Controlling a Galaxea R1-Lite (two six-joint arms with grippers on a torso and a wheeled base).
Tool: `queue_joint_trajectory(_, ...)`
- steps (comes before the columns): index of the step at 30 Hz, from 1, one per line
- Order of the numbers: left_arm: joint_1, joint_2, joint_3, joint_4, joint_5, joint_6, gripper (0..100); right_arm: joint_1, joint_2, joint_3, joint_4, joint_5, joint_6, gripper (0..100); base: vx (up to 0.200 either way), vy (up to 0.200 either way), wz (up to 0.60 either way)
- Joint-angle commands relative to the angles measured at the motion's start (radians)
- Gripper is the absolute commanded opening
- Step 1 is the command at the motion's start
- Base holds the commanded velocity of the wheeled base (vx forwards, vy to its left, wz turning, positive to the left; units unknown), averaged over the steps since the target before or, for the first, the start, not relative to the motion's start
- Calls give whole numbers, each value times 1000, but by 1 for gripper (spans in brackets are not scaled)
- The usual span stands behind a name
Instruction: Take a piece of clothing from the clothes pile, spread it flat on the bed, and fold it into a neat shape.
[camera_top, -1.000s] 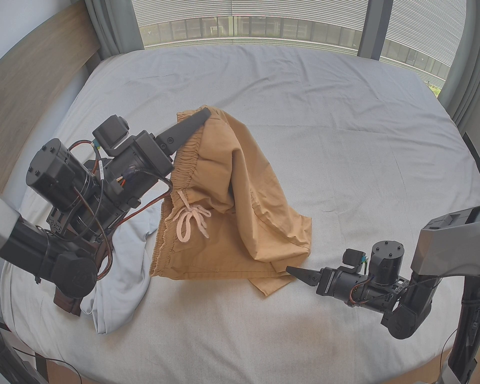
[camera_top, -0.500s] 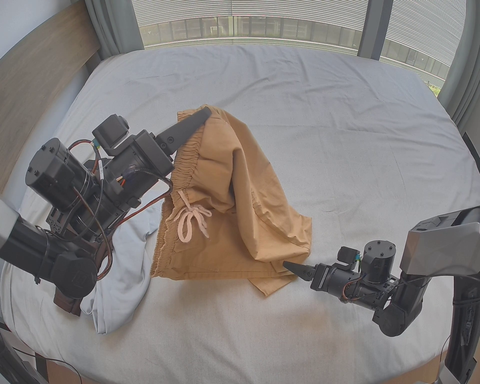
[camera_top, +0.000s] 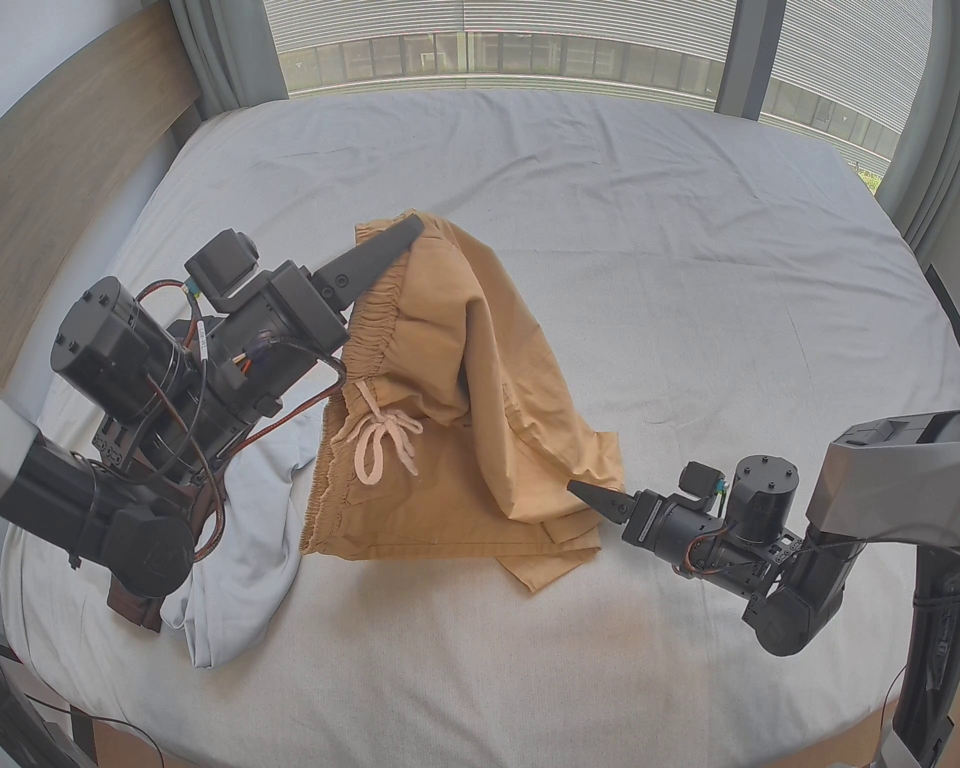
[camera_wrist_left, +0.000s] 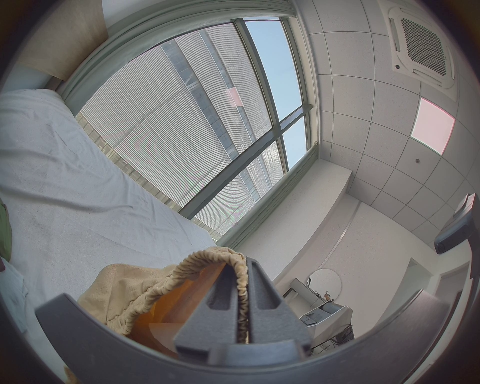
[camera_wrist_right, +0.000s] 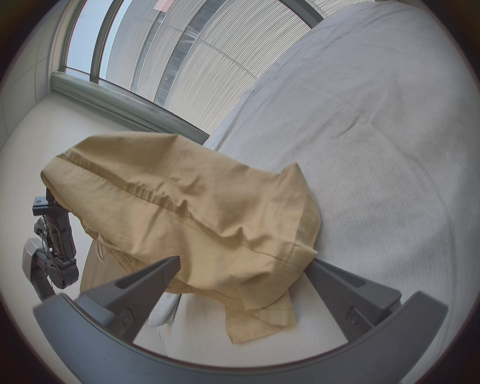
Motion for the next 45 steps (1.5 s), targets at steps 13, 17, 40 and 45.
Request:
queue_joint_trajectory(13, 3, 6, 1, 0, 0, -1, 0, -18, -99, -5, 0, 2, 37, 100, 0, 0, 0)
queue_joint_trajectory(17, 3, 6, 2, 0, 0, 1, 0, -10, -84, -23, 0, 2, 38, 100, 0, 0, 0)
queue_joint_trajectory(40, 6, 6, 4, 0, 0, -1, 0, 28, -27, -120, -3, -18, 35, 0, 0, 0, 0)
queue_joint_trajectory(45, 14, 9, 2, 0, 0, -1, 0, 16, -30, -112, -3, -19, 37, 0, 0, 0, 0)
